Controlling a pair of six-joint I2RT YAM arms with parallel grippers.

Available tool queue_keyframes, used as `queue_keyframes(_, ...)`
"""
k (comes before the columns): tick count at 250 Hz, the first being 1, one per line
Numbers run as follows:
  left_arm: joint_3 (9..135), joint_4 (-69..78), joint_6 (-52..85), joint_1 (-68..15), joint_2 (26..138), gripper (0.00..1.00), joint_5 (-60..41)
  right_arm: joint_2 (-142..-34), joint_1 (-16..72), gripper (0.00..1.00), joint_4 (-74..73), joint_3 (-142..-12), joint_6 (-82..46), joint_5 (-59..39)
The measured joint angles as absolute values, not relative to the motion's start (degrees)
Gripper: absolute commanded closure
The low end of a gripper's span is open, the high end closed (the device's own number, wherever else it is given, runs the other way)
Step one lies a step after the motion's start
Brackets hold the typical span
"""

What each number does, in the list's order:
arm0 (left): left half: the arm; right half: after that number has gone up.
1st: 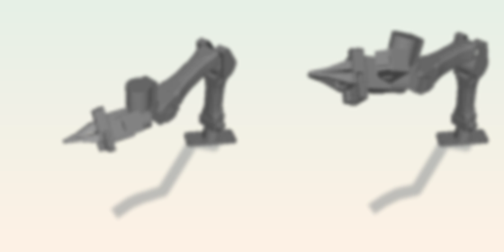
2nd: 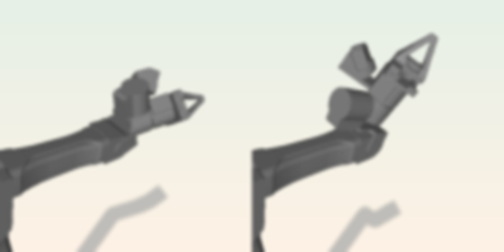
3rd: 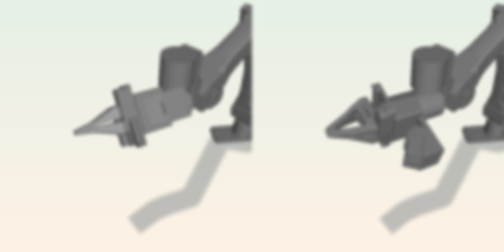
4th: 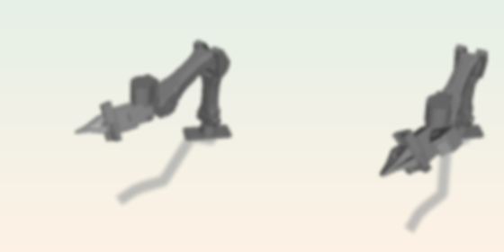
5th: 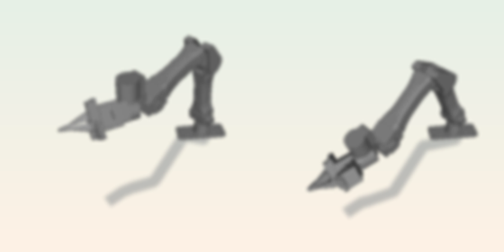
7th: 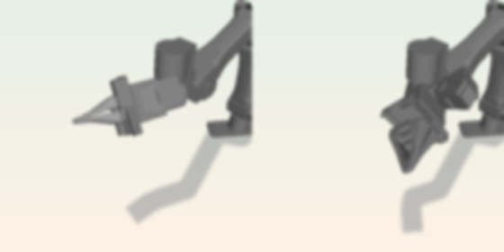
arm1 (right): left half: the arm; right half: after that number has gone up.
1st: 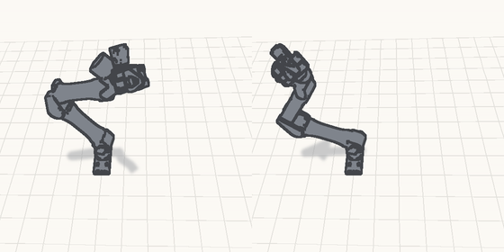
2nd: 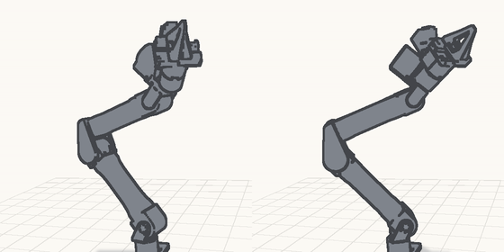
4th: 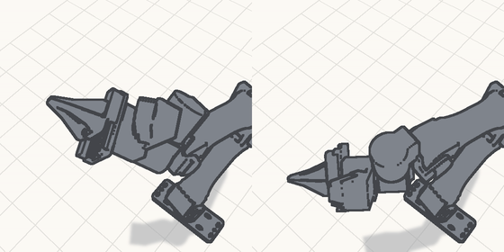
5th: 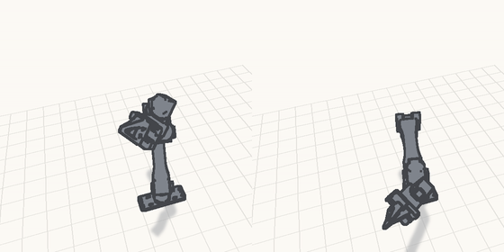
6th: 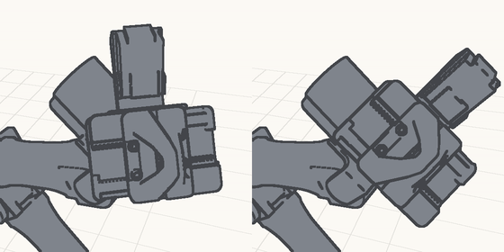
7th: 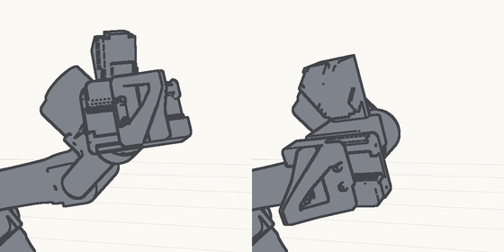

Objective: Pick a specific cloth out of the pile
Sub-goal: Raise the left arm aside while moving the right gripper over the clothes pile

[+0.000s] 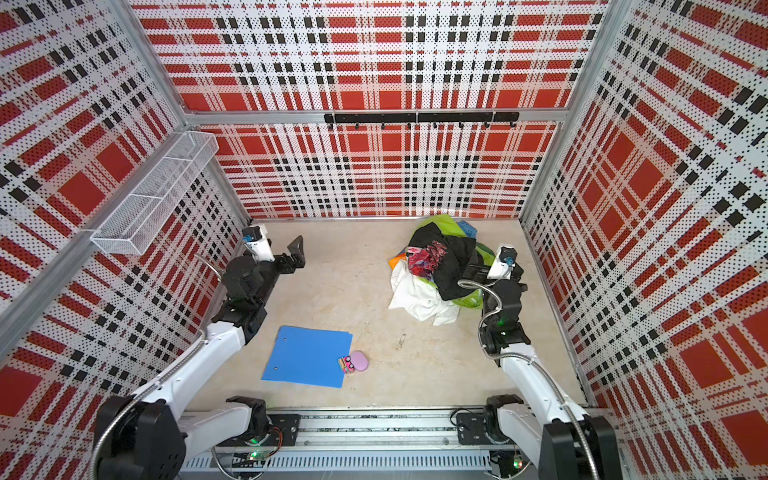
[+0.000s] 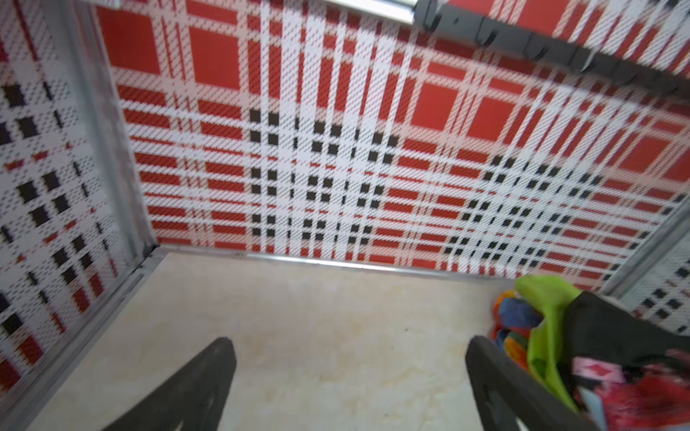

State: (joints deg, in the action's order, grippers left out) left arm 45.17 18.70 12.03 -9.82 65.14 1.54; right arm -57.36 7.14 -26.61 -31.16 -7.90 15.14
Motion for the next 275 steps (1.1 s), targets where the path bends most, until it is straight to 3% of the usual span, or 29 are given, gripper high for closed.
queue_keyframes(58, 62.6, 5.2, 13.5, -11.3, 70.4, 0.01, -13.6, -61.1, 7.6, 0.00, -9.3, -43.0, -17.0, 12.9)
queue_keyframes(116, 62.3, -1.5, 12.9, -11.7, 75.3, 0.01, -28.1, -68.9, 7.7, 0.00, 2.3, -48.5, -20.3, 6.5)
queue_keyframes(234, 62.0, -4.9, 12.3, -13.6, 72.4, 0.01, -31.2, -85.5, 1.6, 0.00, 10.0, -51.2, -26.7, 1.6)
queue_keyframes(246, 62.0, -5.0, 12.4, -13.6, 72.4, 0.01, -31.2, -88.3, 1.5, 0.12, 9.8, -51.7, -26.7, 0.1)
queue_keyframes(275, 62.0, -5.2, 12.4, -13.6, 72.4, 0.01, -31.2, -94.6, 1.6, 0.54, 8.4, -53.6, -27.1, -2.7)
